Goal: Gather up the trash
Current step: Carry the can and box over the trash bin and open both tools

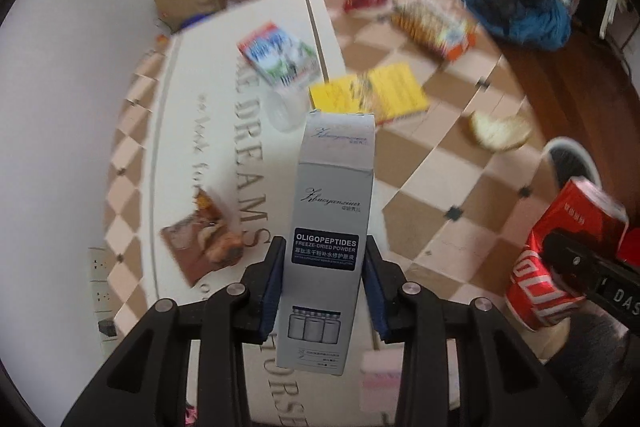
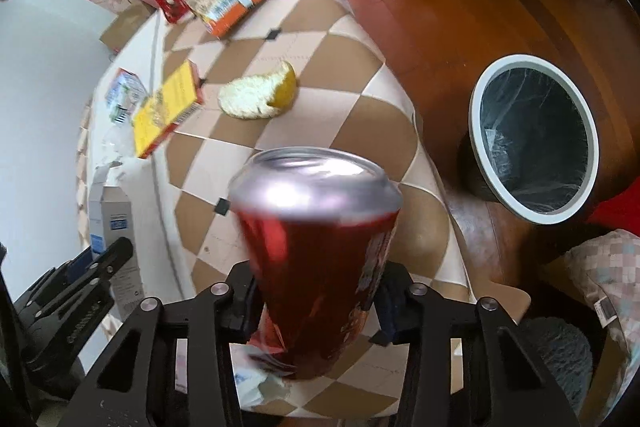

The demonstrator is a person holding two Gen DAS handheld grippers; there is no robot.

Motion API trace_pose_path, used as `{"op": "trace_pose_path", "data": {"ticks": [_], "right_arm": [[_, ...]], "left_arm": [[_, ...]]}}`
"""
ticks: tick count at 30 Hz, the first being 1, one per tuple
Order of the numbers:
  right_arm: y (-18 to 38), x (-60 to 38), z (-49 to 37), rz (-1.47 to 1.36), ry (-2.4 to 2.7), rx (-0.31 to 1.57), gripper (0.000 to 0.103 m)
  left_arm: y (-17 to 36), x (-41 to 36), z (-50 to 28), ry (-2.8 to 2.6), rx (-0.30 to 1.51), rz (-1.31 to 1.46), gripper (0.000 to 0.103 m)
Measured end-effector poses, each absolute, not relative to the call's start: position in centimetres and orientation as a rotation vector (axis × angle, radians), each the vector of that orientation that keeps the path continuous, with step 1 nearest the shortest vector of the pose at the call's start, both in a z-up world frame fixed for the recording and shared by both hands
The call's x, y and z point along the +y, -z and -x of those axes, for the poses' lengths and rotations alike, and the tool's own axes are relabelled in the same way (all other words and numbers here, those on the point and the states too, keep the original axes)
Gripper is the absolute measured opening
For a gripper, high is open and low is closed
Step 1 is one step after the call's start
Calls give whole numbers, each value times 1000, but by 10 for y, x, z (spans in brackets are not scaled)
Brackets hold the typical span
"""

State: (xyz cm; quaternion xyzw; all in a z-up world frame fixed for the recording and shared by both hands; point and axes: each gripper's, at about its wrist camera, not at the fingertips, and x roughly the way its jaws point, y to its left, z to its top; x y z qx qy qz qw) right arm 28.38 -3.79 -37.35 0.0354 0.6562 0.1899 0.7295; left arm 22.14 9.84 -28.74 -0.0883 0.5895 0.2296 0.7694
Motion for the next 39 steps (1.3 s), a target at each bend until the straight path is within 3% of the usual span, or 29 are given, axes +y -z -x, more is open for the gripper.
{"op": "trace_pose_path", "data": {"ticks": [10,16,24,39], "right_arm": [[274,-110,-274,-183,-480,1266,46],[223,-188,-284,-229,-454,1173,46],[230,-291,-329,-235,-313,1170,46],[394,-364,-438,-277,-141,1412,47]], "left_arm": [[165,30,-229,-400,1029,197,33],[140,-36,-270,-248,976,179,33],[197,-112,-364,-83,1085,215,33],[346,-162,-466,40,1400,334,36]]}}
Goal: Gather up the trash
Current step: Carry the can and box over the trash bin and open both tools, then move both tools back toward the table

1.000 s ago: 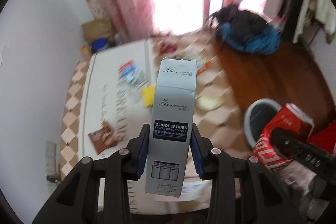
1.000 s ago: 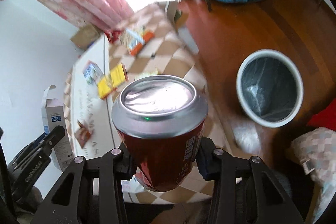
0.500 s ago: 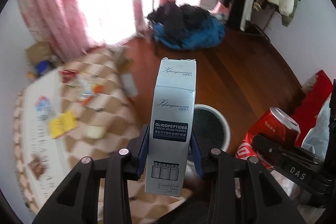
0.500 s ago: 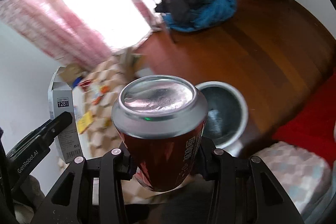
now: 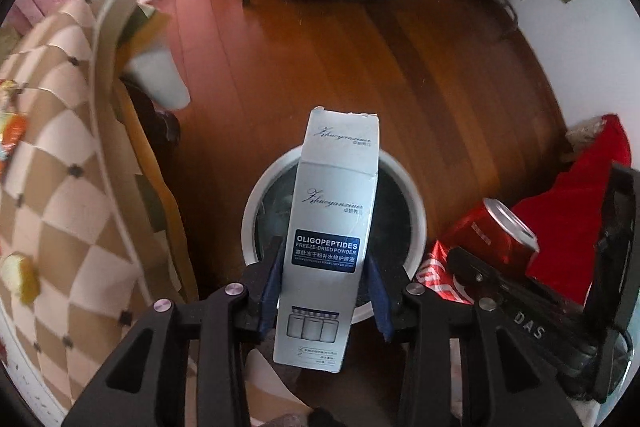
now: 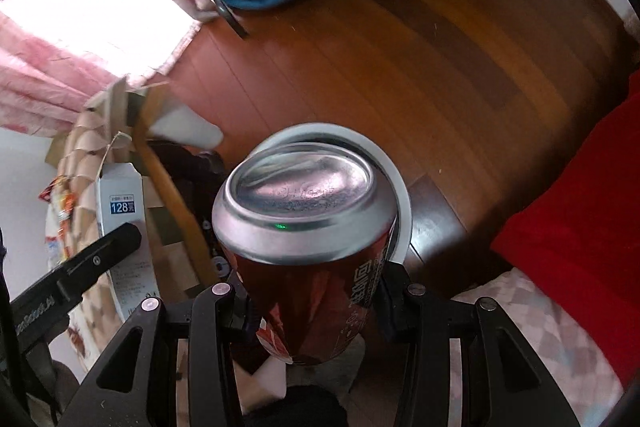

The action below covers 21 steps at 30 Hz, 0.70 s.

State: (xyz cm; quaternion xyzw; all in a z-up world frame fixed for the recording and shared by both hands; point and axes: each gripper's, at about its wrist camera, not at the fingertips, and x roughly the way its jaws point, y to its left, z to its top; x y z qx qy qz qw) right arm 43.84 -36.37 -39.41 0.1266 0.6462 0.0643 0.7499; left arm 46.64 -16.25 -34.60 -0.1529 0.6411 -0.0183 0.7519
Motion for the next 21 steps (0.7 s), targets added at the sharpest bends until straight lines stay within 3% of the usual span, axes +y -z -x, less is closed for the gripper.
{"op": "trace_pose_path", "data": {"ticks": [3,5,8,12,14,21], "right_arm": [[423,-366,-447,-287,-140,1459,47],[441,-359,-455,-276,-133,1485,47],[457,-357,-455,-255,-111,1498,67],[463,-358,-454,-231,-83,1507,86],[461,-358,-451,-206,-73,1508,100],[437,-353,-441,-63,-40,1484,103]], "left_arm": [[358,-168,-468,35,1423,324,45],[361,-171,-465,24,1438,312,58],[362,-173,-462,8,1446,301,80],[360,-167,-465,-18,1442,276,87],[357,-166,-465,-26,1433,249,102],[344,-167,-459,-54,1398,187,102]]}}
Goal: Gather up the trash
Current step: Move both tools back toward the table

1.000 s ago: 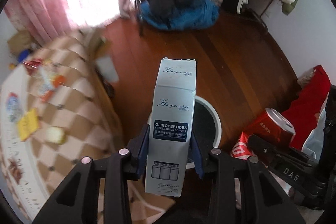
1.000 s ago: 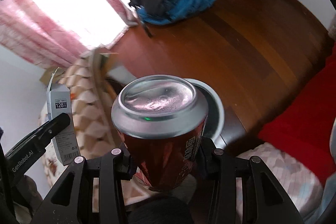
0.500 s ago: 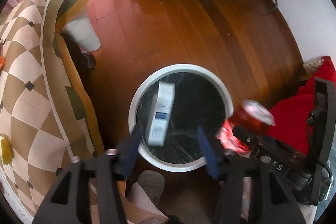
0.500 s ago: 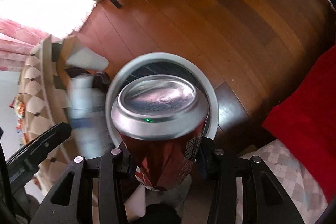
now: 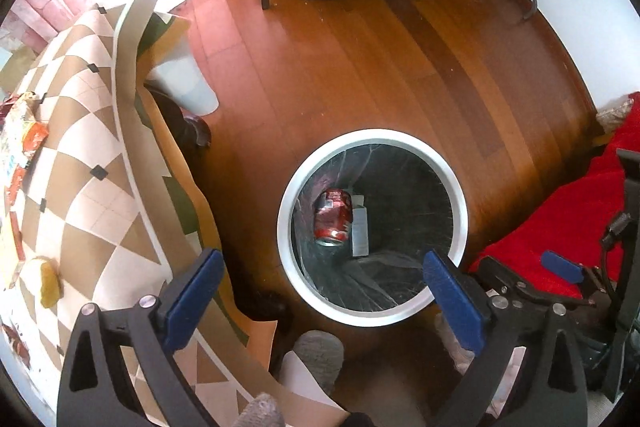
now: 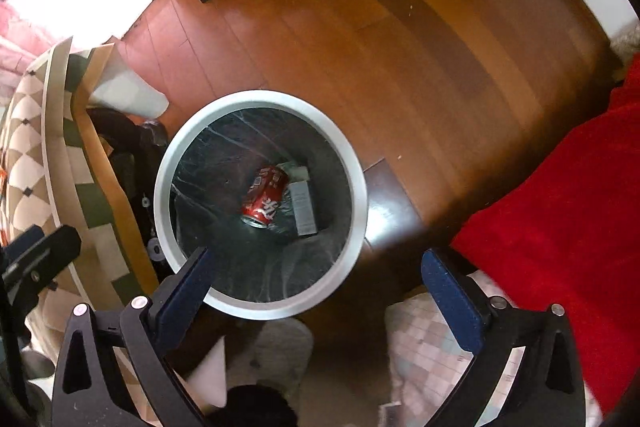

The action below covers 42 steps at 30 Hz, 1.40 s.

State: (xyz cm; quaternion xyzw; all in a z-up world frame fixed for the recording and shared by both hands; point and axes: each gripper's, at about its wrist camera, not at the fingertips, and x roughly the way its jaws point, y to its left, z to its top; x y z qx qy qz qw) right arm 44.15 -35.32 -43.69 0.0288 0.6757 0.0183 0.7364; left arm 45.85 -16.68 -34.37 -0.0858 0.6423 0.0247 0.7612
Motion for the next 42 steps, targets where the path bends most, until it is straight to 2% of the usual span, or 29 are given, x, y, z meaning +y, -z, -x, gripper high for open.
{"op": "trace_pose_path", "data": {"ticks": [9,18,33,37,42], "right_arm": [[405,-357,-430,-32,-51,1451,103],[349,-367,-407,-49,-51,1372,103],[202,-350,-330,-169,-163,1159,103],[177,-321,-309,-176,-237,1131,103],[185,-256,-278,-108,-385,1189,103]], "left_arm": [[316,-172,-453,-69,1367,150,102],[253,-173,-428,-77,1270,120,102],[131,-131,-332,-117,1040,164,102],[127,-85,-285,-228,1010,207,102],[161,-18,-216,-423,1064,260,102]]}}
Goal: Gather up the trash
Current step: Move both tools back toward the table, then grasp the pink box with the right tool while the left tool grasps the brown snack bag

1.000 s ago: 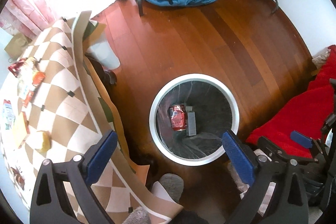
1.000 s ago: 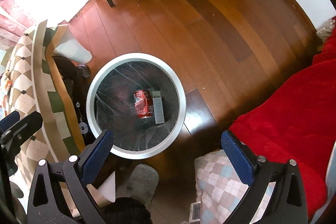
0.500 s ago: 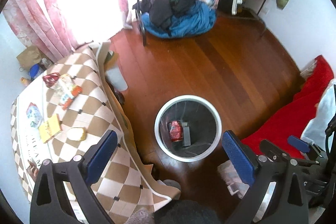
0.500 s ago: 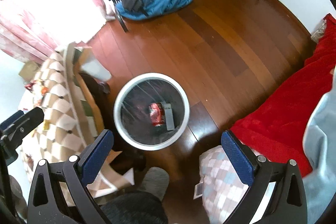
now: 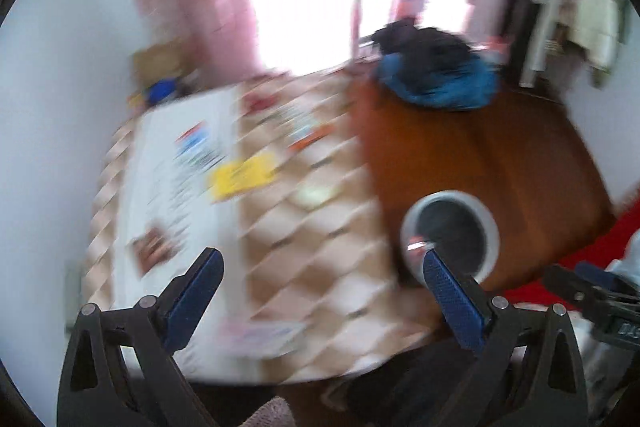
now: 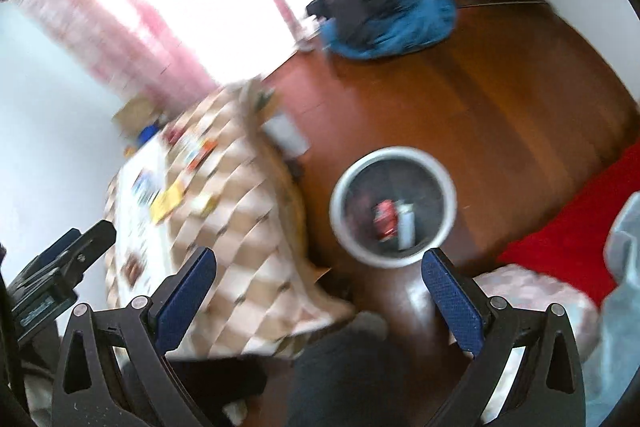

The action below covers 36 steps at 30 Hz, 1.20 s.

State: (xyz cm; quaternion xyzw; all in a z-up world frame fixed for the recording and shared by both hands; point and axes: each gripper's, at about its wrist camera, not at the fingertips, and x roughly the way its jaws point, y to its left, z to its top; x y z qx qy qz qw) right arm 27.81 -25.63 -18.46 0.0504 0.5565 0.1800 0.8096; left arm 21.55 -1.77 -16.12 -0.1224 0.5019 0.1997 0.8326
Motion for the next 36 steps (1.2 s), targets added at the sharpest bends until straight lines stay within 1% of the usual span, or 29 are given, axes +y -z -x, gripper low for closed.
{"op": "trace_pose_path", "data": {"ticks": [6,9,16,18,20,21,22,23,24,26,27,29,32,36], "right_arm": [[239,-133,-232,172,-614,1288,103],[272,-72,-210,332,-713,1328,103],[343,33,-170,699,-838,1343,103],[361,56,-164,790,-862,1346,103],[377,74,-156,868,-885,1364,101],[383,81,-152,890,-902,1375,96],[389,88,-148,912,-907,1381,88],[393,92,-146,930,-908,1379,85],[398,96,-143,947,-914,1379,79],[403,100,-139,959,-912,1382,75],[401,102,-138,968,-908,1365,69],[399,101,-149,892,-874,1399,67],[392,97,-186,727,-750,1431,65],[386,94,-233,537,-630,1472,63]], "left_arm": [[246,56,-124,-659,1224,335,102],[287,82,-92,-738,1287,385,102],[344,125,-51,-833,1371,448,102],[352,133,-43,-847,1388,452,102],[361,142,-39,-847,1400,467,102],[362,146,-37,-844,1403,471,102],[364,150,-36,-838,1405,478,102],[365,153,-37,-834,1403,481,102],[364,157,-38,-827,1397,483,102],[359,165,-43,-808,1373,489,102],[357,168,-49,-797,1363,489,102],[350,176,-66,-763,1336,454,102],[339,183,-100,-690,1290,307,102],[342,187,-146,-541,1321,88,101]]}}
